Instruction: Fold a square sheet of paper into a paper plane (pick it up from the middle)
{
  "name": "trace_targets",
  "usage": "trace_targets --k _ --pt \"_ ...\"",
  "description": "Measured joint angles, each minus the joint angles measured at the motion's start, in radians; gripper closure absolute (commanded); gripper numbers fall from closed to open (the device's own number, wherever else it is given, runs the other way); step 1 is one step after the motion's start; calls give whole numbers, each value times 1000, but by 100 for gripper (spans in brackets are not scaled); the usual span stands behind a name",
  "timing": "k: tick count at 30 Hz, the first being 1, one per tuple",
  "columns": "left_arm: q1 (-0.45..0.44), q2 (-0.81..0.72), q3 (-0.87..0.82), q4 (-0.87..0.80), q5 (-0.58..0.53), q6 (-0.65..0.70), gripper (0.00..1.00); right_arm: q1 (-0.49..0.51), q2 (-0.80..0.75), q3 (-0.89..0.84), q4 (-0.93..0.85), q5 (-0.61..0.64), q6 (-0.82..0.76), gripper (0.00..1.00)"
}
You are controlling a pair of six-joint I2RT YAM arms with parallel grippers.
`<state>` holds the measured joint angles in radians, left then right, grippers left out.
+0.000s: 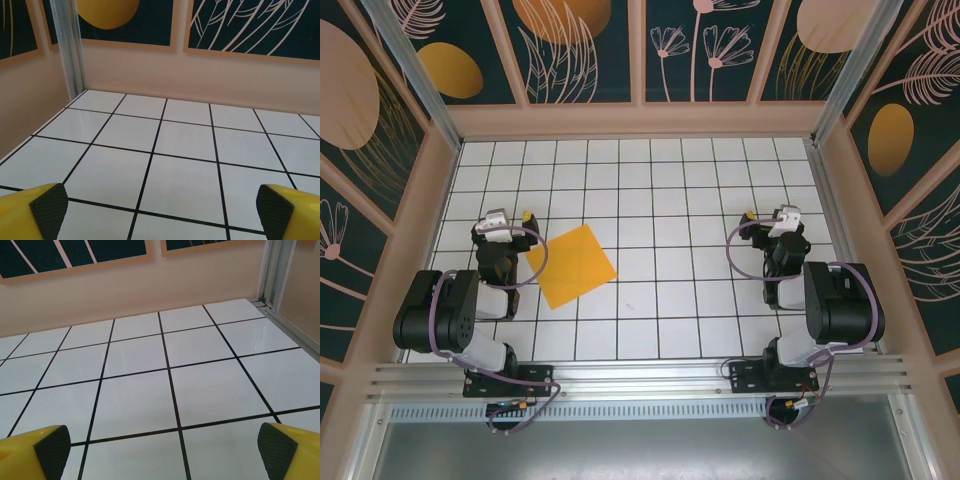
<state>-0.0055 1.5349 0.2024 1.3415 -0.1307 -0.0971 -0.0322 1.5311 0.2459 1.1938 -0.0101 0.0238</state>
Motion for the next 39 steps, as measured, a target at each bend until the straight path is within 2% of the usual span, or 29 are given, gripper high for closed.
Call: trace_targets --k 29,35,39 --pt "0 0 -1 2 18 1 1 2 -4 3 -16 3 0 1" --pt "0 -53 -21 -6 -16 -1 2 48 -113 176 -345 68 -2 2" --pt "0 -147 -5 -91 -51 -3 1 136 -180 324 -550 128 27 2"
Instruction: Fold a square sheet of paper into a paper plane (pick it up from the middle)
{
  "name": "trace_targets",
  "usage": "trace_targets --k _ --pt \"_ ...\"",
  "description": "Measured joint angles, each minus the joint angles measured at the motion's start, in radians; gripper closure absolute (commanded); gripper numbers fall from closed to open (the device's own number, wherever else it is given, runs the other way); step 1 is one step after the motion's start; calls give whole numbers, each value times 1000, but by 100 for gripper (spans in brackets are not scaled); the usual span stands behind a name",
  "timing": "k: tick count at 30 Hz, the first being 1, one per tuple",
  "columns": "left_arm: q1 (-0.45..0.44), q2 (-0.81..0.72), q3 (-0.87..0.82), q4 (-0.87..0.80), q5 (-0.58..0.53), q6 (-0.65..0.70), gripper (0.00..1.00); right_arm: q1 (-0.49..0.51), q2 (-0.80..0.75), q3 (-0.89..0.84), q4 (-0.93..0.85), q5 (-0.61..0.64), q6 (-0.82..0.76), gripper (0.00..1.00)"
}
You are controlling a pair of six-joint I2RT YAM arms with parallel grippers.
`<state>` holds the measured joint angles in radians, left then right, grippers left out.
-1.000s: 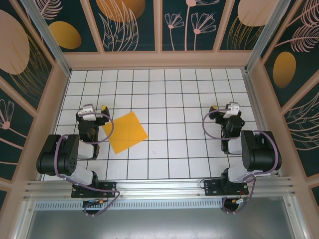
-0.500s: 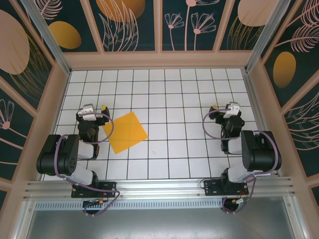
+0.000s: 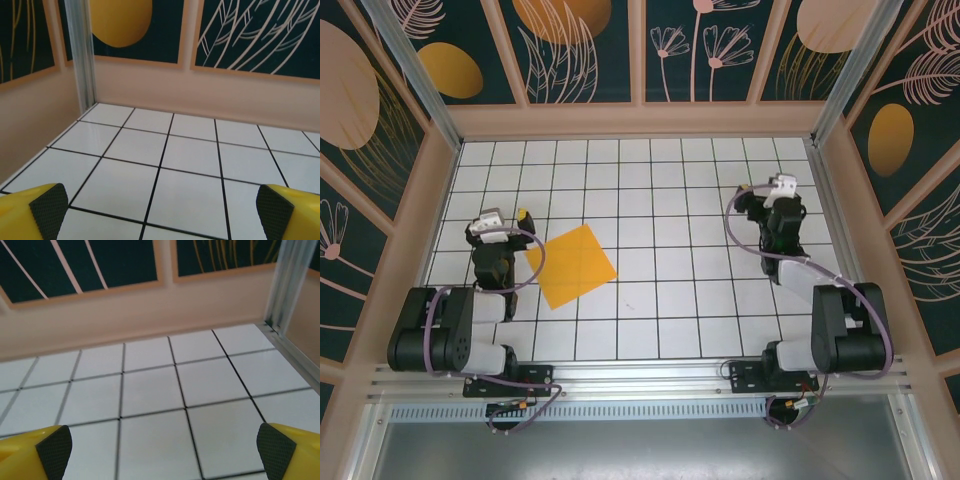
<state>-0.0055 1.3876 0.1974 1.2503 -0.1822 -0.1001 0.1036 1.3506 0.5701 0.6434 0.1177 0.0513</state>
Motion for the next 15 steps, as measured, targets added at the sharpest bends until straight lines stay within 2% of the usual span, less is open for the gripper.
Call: trace_targets --k 7,11,15 --pt "0 -196 125 -285 -120 -86 1 251 12 189 -316 64 126 5" --pt "0 -259 257 -510 -169 -185 1 406 130 320 -454 55 185 6" --pt "0 -271 360 -684 -165 -249 1 588 330 486 -569 66 206 7"
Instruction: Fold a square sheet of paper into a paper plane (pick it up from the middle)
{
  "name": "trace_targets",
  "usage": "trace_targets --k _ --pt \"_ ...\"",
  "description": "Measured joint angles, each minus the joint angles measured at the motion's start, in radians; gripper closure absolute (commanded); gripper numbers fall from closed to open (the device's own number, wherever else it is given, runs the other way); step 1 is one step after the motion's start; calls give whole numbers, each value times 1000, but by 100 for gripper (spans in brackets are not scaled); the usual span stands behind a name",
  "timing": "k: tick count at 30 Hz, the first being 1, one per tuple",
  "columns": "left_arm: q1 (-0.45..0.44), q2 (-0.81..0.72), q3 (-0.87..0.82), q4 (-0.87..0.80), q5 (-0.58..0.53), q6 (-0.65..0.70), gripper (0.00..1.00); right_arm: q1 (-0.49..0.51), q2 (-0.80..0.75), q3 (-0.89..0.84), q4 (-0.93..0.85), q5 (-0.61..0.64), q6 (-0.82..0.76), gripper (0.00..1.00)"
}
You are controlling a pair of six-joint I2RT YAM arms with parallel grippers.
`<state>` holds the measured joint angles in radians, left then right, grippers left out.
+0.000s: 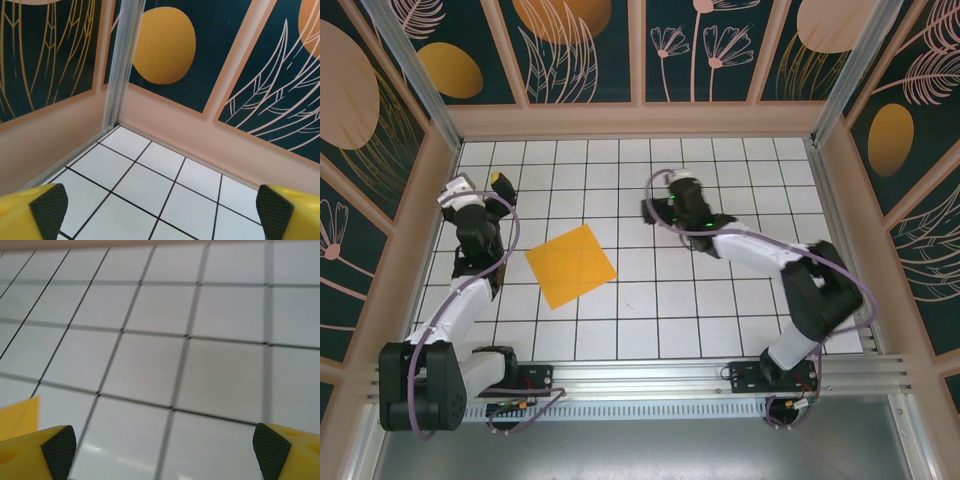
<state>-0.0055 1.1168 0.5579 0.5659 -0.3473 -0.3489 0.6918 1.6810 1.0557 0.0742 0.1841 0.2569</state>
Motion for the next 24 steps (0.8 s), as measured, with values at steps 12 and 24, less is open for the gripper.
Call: trace_targets --k 12,24 --pt "0 2 78 -266 28 -99 2 287 521 533 -303 97 -27 5" --pt "0 18 80 -327 -16 -106 1 299 626 674 -428 182 -68 5"
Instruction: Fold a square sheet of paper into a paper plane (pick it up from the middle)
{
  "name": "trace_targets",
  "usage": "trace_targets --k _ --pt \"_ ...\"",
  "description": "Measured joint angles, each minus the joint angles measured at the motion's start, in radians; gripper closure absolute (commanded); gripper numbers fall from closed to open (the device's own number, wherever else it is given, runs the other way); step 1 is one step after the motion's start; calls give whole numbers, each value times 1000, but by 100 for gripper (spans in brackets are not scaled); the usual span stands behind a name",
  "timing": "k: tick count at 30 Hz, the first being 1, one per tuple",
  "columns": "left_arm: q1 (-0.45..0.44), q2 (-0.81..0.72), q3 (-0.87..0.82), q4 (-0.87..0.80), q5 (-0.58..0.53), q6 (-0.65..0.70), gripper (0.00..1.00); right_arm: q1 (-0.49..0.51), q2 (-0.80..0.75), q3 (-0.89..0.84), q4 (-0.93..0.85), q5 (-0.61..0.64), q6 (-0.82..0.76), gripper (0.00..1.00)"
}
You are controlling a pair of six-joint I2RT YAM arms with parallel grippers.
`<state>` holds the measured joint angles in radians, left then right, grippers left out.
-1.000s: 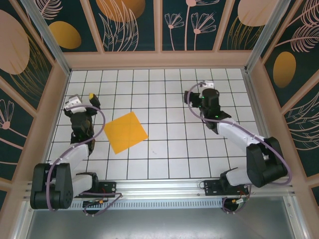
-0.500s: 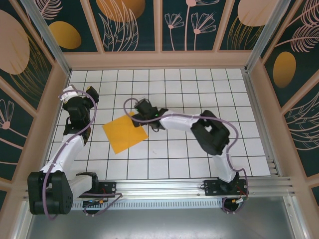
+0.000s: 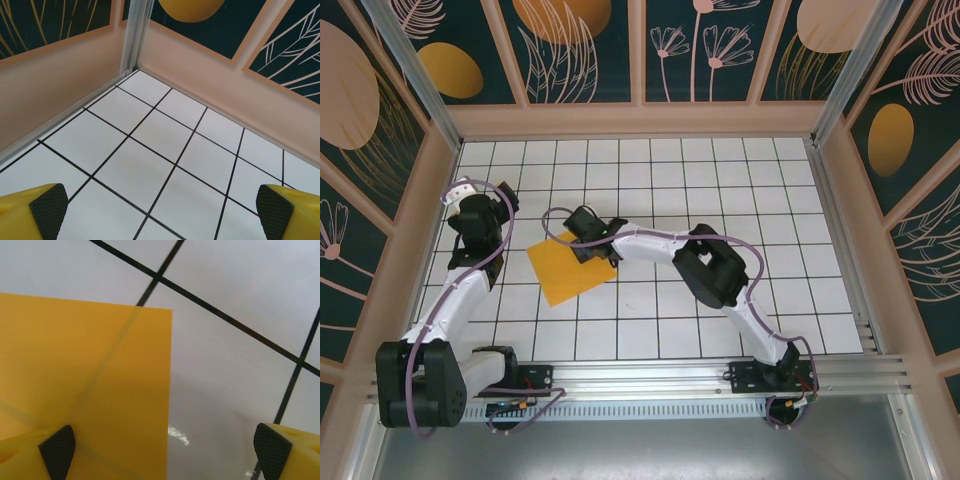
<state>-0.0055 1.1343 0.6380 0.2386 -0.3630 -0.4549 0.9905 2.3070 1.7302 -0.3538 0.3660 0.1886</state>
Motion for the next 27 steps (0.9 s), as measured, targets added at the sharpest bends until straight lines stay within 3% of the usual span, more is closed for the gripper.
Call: trace_targets --k 4,10,17,22,27 --pt "0 10 2 -6 -12 0 2 -44 -84 -146 64 3 -16 5" --pt "0 24 10 -12 -16 0 2 -235 -277 -436 132 -31 -81 5" --pt "0 28 16 -12 -16 0 2 -406 -371 -537 106 -30 -125 5" --pt "0 35 32 -29 -12 0 2 -399 -403 -510 -1 -63 -71 1" --pt "0 40 51 -43 -3 -3 2 -321 -417 -414 -51 -119 80 1"
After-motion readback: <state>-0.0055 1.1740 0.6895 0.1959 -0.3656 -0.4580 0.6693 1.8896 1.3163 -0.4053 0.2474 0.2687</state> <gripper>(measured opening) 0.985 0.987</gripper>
